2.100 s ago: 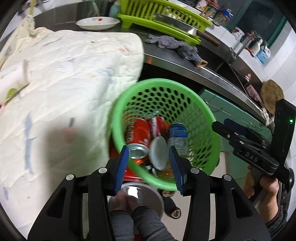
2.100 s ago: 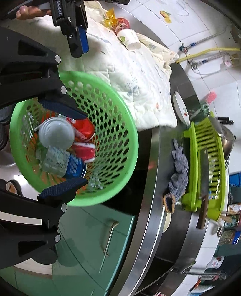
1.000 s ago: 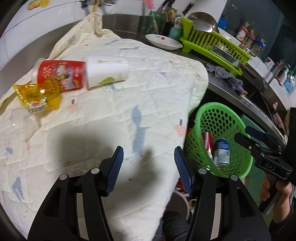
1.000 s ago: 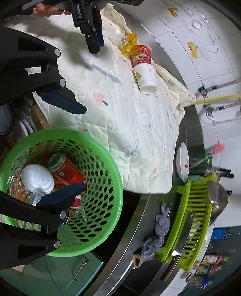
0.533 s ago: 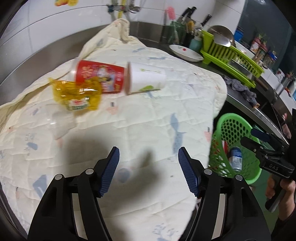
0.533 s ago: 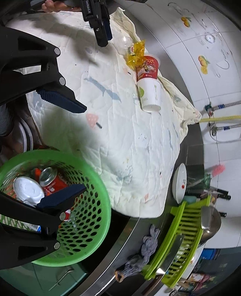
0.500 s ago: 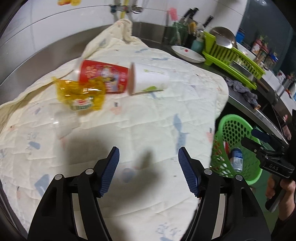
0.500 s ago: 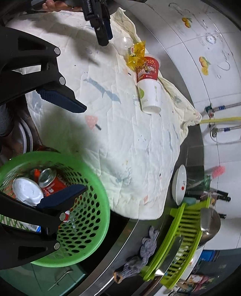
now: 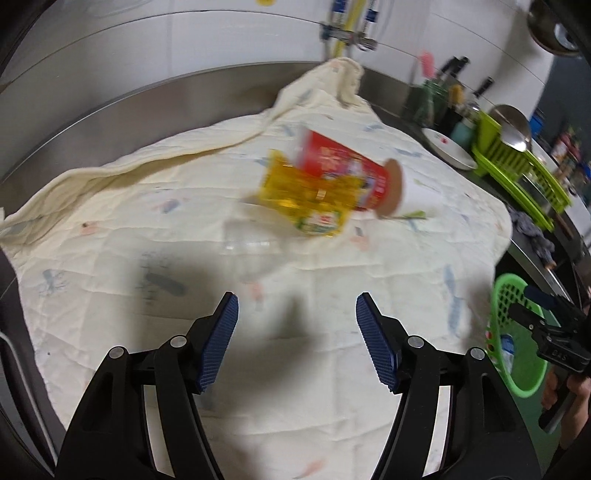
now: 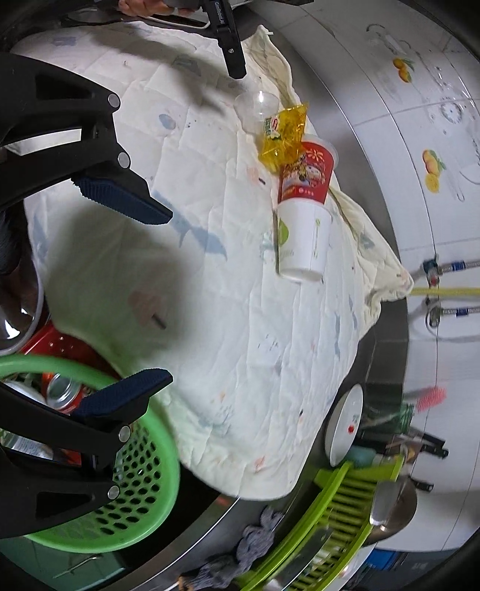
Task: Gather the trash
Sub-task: 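Lower the left tool onto the clear plastic cup rim and close on it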
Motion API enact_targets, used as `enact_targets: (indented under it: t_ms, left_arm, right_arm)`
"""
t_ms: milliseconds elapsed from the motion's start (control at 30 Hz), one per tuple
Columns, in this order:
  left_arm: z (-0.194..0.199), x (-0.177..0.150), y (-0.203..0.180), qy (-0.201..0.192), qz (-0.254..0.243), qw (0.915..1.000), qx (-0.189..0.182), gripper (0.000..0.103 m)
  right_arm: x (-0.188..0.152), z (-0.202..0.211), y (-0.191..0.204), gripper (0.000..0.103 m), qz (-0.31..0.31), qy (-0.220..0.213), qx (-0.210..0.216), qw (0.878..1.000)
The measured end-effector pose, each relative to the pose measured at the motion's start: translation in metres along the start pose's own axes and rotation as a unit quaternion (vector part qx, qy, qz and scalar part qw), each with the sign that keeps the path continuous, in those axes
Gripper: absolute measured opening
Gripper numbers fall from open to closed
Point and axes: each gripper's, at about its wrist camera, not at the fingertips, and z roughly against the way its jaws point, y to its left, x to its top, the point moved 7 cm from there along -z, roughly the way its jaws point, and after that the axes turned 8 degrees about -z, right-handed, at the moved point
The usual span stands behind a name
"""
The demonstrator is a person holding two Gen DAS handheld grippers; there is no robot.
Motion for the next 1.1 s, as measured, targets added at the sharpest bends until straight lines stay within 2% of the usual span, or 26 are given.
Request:
enact_targets:
  t_ms: [267, 467, 533, 600, 800, 867, 933, 1033, 1100]
  left_arm:
    - [-0.016, 0.002, 0.024, 0.006, 0.011, 0.9998, 0.015, 0.066]
    - [-0.031, 0.015, 0.024, -0.006, -0.006, 0.9999, 0.013, 0.066]
    - [-0.038, 0.019, 0.022, -0.007, -0.014, 0.9998, 0.008, 0.063]
    - [-0.045, 0.022, 0.021, -0.007, -0.021, 0.9998, 0.004, 0.054]
    - [-0.062, 0.025, 0.017, -0.007, -0.032, 0.9993, -0.018, 0.043]
    - [-0.065, 0.026, 0.013, -0.012, -0.041, 0.9987, -0.028, 0.033]
    - [-0.064, 0.027, 0.007, -0.017, -0.054, 0.9977, -0.038, 0.015]
    - [-0.061, 0.025, 0.002, -0.019, -0.063, 0.9969, -0.043, 0.004]
    - [-0.056, 0.023, 0.004, -0.022, -0.059, 0.997, -0.044, 0.004]
  right_arm:
    - [0.01, -0.022, 0.03, 0.078, 0.02, 0.009, 0.024, 0.999]
    - [0.012, -0.032, 0.038, 0.078, 0.026, 0.018, 0.03, 0.999]
    - [0.013, -0.034, 0.039, 0.078, 0.025, 0.019, 0.031, 0.999]
    - [0.014, -0.035, 0.04, 0.078, 0.024, 0.02, 0.032, 0.999]
    - [0.015, -0.038, 0.044, 0.078, 0.031, 0.024, 0.034, 0.999]
    - [0.015, -0.039, 0.046, 0.078, 0.034, 0.025, 0.035, 0.998]
    - [0.016, -0.04, 0.049, 0.078, 0.036, 0.026, 0.036, 0.998]
    - [0.017, -0.042, 0.057, 0.078, 0.043, 0.027, 0.039, 0.998]
    - [0.018, -0.043, 0.063, 0.078, 0.047, 0.027, 0.043, 0.998]
